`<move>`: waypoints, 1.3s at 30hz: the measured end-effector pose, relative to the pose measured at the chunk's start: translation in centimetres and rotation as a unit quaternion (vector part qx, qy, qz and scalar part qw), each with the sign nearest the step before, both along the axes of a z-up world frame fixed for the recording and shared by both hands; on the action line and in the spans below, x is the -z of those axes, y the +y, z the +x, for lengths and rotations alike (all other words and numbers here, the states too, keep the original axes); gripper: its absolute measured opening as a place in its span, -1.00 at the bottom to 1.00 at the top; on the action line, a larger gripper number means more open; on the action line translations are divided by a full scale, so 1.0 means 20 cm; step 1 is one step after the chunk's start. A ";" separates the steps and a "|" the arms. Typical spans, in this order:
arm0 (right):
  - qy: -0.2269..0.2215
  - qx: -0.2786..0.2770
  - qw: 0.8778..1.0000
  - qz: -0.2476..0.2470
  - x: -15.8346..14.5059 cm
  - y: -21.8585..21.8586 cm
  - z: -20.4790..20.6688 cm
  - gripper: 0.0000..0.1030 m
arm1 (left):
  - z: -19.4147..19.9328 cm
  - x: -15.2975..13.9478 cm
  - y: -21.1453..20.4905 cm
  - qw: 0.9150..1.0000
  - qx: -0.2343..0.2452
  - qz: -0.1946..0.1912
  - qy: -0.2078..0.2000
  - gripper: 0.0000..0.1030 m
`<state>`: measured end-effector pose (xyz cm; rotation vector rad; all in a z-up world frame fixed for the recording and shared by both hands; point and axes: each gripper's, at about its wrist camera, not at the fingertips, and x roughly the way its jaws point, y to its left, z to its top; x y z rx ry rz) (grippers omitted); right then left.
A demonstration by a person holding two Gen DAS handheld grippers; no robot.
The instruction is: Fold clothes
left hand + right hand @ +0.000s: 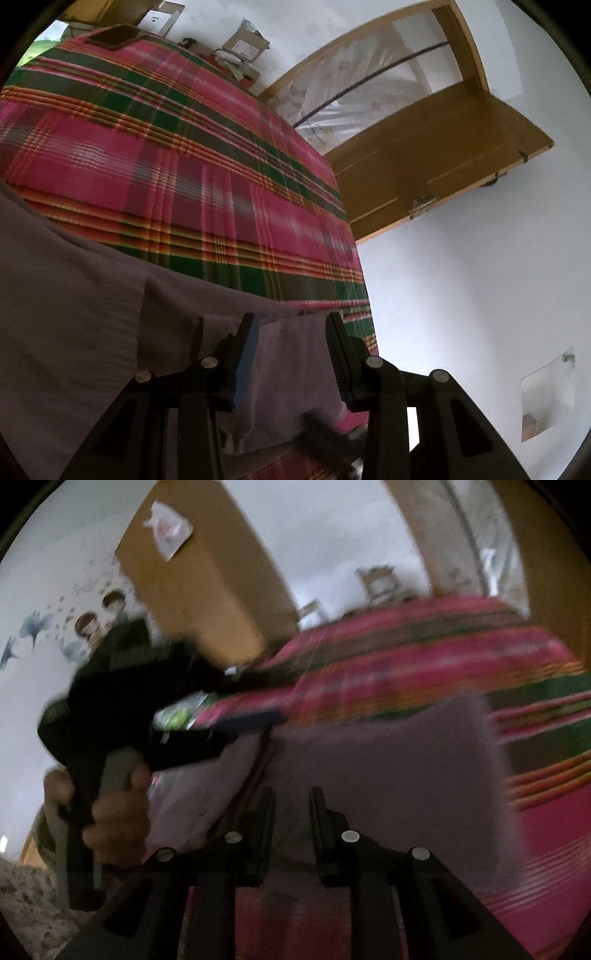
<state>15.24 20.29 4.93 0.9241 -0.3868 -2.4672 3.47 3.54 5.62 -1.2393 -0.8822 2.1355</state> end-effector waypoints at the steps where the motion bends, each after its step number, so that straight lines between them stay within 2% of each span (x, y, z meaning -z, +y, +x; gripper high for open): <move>1: 0.005 0.022 1.000 0.004 -0.01 0.05 -0.01 -0.62 | 0.00 0.00 0.01 1.000 0.004 -0.001 0.001 -0.26; 5: -0.008 0.102 0.994 0.026 -0.01 0.22 -0.10 -0.58 | 0.01 0.01 0.03 1.000 0.009 -0.006 0.000 -0.26; 8: -0.010 0.130 0.990 0.055 0.00 0.26 -0.16 -0.58 | 0.02 0.00 0.05 1.000 0.014 -0.009 0.011 -0.26; 14: -0.030 0.142 0.986 0.081 0.07 0.26 -0.30 -0.58 | 0.02 0.02 0.13 0.999 0.036 -0.034 0.008 -0.26; 19: -0.056 0.153 0.982 0.095 0.14 0.28 -0.38 -0.58 | -0.02 0.07 0.12 0.999 0.019 -0.045 -0.003 -0.26; 22: -0.066 0.154 0.980 0.111 0.16 0.27 -0.41 -0.58 | -0.03 0.09 0.13 0.997 0.020 -0.068 -0.005 -0.26; 25: -0.080 0.155 0.978 0.112 0.19 0.27 -0.43 -0.58 | -0.06 0.14 0.14 0.998 0.025 -0.061 -0.023 -0.26; 35: -0.084 0.157 0.978 0.113 0.19 0.29 -0.44 -0.59 | -0.07 0.17 0.09 0.998 0.012 -0.057 -0.038 -0.27; 39: -0.057 0.163 0.978 0.119 0.15 0.27 -0.37 -0.59 | -0.06 0.15 0.05 0.997 -0.002 -0.065 -0.033 -0.27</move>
